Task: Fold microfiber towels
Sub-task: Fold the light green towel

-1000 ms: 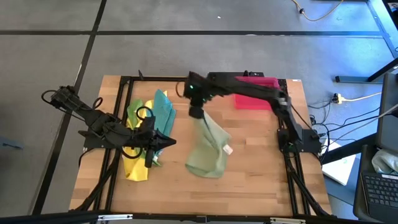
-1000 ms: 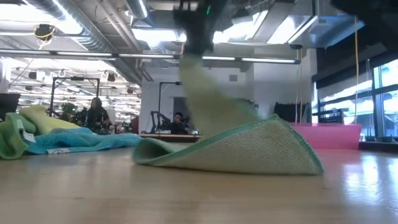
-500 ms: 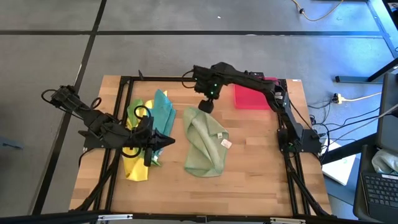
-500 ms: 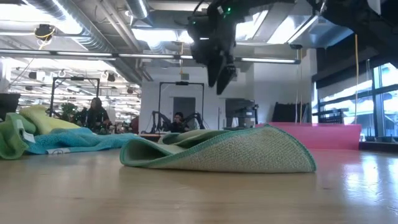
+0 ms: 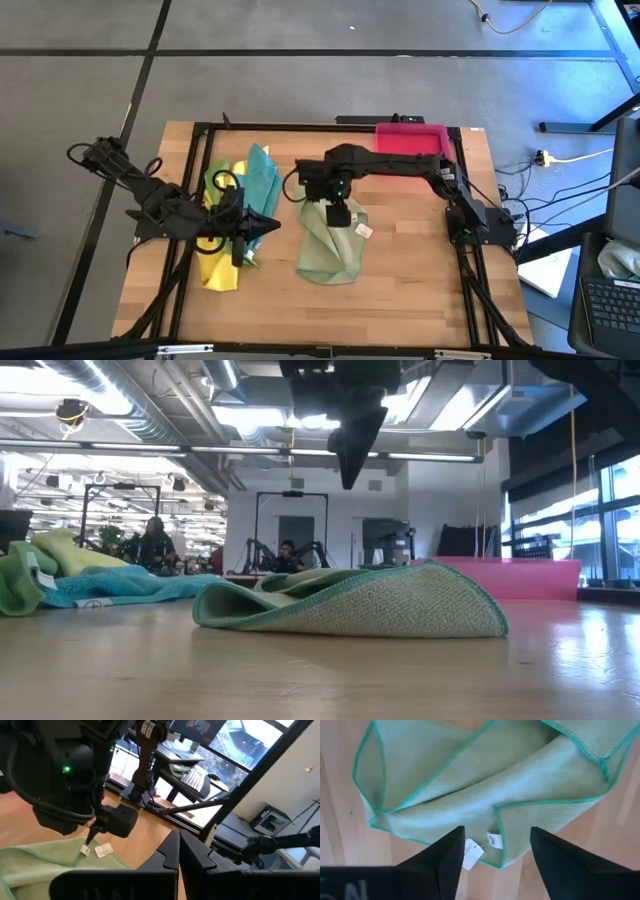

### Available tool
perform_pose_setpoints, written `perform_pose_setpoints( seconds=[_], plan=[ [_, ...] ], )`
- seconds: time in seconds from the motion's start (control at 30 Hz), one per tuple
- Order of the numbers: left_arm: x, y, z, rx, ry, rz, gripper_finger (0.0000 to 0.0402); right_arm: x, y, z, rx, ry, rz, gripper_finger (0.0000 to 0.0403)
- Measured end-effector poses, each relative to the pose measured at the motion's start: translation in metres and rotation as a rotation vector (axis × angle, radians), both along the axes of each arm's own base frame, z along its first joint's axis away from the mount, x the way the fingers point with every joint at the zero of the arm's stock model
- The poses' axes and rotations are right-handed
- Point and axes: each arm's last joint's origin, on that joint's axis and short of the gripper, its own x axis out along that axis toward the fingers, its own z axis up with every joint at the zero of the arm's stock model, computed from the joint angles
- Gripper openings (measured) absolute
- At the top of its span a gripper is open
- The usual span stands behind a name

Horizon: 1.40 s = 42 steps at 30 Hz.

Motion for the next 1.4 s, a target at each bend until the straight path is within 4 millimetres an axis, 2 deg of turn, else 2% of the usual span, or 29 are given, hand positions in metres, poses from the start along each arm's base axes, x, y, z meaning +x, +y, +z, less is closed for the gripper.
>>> perform_pose_setpoints(
  seconds=[0.23,0.33,0.43,0.57,0.67,0.73,0.8,1.0,1.1,1.4],
  plan=[
    [-0.009,0.004,0.01,0.028,-0.056,0.0,0.0,-0.005,0.002,-0.002,0.054,0.06,-0.096,0.0209],
    [-0.017,0.01,0.019,0.081,-0.091,0.024,0.0,-0.011,0.004,-0.013,0.059,0.129,-0.149,0.0208],
    [-0.026,0.02,0.028,0.117,-0.132,0.038,0.0,-0.027,0.013,-0.024,0.042,0.171,-0.157,0.0208],
    [-0.036,0.031,0.035,0.15,-0.16,0.054,0.0,-0.045,0.024,-0.038,-0.014,0.061,-0.206,0.0208],
    [-0.038,0.036,0.037,0.184,-0.165,0.049,0.0,-0.05,0.024,-0.036,-0.059,-0.112,-0.228,0.0208],
    [-0.038,0.038,0.038,0.2,-0.163,0.055,0.0,-0.051,0.023,-0.04,-0.111,-0.184,-0.193,0.0208],
    [-0.037,0.039,0.038,0.215,-0.159,0.062,0.0,-0.055,0.022,-0.054,-0.151,-0.163,-0.129,0.0208],
    [-0.031,0.042,0.033,0.236,-0.124,0.1,0.0,-0.071,0.021,-0.094,-0.133,-0.075,0.024,0.0208],
    [-0.028,0.043,0.032,0.202,-0.121,0.157,0.0,-0.074,0.019,-0.097,-0.208,-0.075,0.045,0.0208],
    [-0.021,0.043,0.028,0.173,-0.108,0.187,0.0,-0.065,0.016,-0.098,-0.192,-0.182,0.123,0.0208]
  ],
)
